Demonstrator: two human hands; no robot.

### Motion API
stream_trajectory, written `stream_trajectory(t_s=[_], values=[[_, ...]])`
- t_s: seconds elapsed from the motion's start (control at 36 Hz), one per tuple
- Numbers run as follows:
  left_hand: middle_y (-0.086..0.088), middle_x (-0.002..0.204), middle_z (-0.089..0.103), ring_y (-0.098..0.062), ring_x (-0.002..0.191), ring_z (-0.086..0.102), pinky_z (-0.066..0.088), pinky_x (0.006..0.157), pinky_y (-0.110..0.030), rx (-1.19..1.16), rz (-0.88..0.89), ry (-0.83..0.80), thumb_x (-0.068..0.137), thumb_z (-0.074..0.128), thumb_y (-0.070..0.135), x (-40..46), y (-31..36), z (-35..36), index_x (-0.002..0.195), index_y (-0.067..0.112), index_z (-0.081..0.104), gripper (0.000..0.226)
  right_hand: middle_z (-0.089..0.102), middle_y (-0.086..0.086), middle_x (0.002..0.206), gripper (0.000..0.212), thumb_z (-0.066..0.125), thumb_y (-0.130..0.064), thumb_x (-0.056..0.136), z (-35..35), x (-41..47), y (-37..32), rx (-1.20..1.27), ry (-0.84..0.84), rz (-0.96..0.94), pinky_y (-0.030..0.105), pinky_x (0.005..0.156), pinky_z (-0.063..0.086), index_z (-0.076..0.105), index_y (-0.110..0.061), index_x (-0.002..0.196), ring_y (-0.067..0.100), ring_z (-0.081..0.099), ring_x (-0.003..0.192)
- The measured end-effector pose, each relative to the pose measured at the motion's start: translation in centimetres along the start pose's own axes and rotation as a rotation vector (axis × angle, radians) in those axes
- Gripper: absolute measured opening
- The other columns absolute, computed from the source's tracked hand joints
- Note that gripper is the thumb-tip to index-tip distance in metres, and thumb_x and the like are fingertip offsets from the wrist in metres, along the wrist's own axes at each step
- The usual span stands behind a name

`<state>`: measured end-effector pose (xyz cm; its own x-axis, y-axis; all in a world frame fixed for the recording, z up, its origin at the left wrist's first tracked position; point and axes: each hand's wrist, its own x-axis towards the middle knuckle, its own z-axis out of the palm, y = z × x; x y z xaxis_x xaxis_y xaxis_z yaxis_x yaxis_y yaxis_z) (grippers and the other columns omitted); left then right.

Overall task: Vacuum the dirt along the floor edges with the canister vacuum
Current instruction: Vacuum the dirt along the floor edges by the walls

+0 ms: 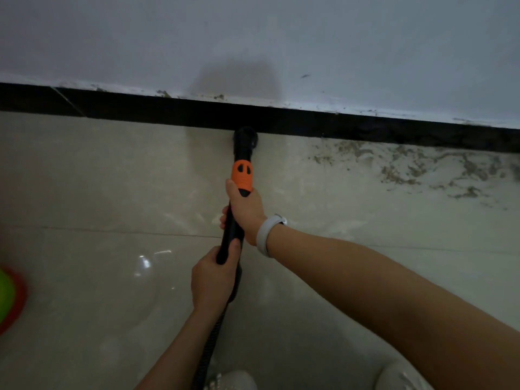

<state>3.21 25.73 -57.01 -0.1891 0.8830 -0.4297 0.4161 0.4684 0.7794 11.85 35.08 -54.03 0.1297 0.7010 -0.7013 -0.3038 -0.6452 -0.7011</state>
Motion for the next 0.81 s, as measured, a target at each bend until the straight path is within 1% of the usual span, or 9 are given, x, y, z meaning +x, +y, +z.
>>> stream_trajectory(t_s=[0.06,0.11,0.22,0.39,0.5,0.61,0.72,0.81], values=[[-0.006,0.053,0.056,-0.021,0.051,0.052,0.038,0.052,-0.030,0.037,0.021,-0.062,0.089,0.057,0.046,0.1,0.7,1.1,0.056,0.014,0.054,0.046,0.048,0.008,0.059,0.028,0.056,-0.034,0.096,-1.9,0.0,-0.2,0.028,0.040,0.004,0.026,0.045,0.048,0.044,-0.013,0.082,0.019,0.048,0.044],[-0.005,0.054,0.058,-0.021,0.052,0.053,0.038,0.052,-0.030,0.089,0.044,-0.125,0.089,0.056,0.048,0.0,1.3,2.5,0.055,0.018,0.053,0.046,0.048,0.008,0.060,0.027,0.055,-0.035,0.097,-4.0,0.0,-0.3,0.035,0.082,-0.005,0.027,0.046,0.049,0.044,-0.013,0.085,0.020,0.049,0.045],[-0.003,0.054,0.055,-0.022,0.052,0.052,0.035,0.052,-0.031,0.150,0.065,-0.173,0.090,0.055,0.050,-0.5,2.0,4.6,0.055,0.019,0.050,0.046,0.048,0.007,0.060,0.026,0.054,-0.035,0.097,-6.7,0.1,-0.4,0.049,0.155,-0.018,0.028,0.046,0.050,0.043,-0.013,0.093,0.020,0.049,0.044],[0.002,0.048,0.050,-0.015,0.047,0.047,0.030,0.048,-0.027,0.185,0.113,-0.240,0.087,0.056,0.052,-0.6,4.7,6.6,0.051,0.020,0.047,0.049,0.050,0.007,0.058,0.029,0.054,-0.037,0.097,-10.4,0.4,-1.6,0.141,0.229,-0.021,0.031,0.049,0.052,0.047,-0.011,0.087,0.021,0.051,0.044],[0.002,0.051,0.053,-0.016,0.048,0.049,0.031,0.048,-0.028,0.287,0.168,-0.280,0.087,0.054,0.056,-1.5,6.4,9.0,0.055,0.020,0.049,0.049,0.050,0.009,0.060,0.030,0.055,-0.036,0.097,-13.9,0.1,-2.6,0.192,0.220,-0.013,0.033,0.051,0.052,0.047,-0.010,0.084,0.022,0.051,0.047],[0.002,0.054,0.058,-0.016,0.050,0.053,0.035,0.048,-0.027,0.309,0.194,-0.289,0.086,0.054,0.058,-1.9,7.1,10.7,0.062,0.016,0.059,0.049,0.052,0.010,0.064,0.029,0.056,-0.037,0.096,-16.4,0.1,-2.6,0.249,0.243,0.002,0.034,0.053,0.053,0.048,-0.009,0.093,0.022,0.053,0.049],[0.004,0.051,0.052,-0.017,0.051,0.052,0.033,0.049,-0.028,0.337,0.247,-0.314,0.085,0.054,0.060,-1.6,8.4,12.6,0.054,0.020,0.049,0.050,0.051,0.009,0.065,0.028,0.056,-0.036,0.096,-18.9,0.3,-3.4,0.308,0.265,-0.002,0.034,0.053,0.052,0.047,-0.010,0.096,0.021,0.052,0.050],[0.002,0.055,0.055,-0.019,0.055,0.055,0.035,0.051,-0.029,0.372,0.272,-0.360,0.086,0.052,0.061,-1.9,8.9,14.0,0.058,0.019,0.049,0.050,0.051,0.009,0.064,0.028,0.056,-0.036,0.096,-20.8,0.4,-3.7,0.321,0.280,-0.005,0.033,0.053,0.052,0.048,-0.009,0.094,0.021,0.052,0.050]])
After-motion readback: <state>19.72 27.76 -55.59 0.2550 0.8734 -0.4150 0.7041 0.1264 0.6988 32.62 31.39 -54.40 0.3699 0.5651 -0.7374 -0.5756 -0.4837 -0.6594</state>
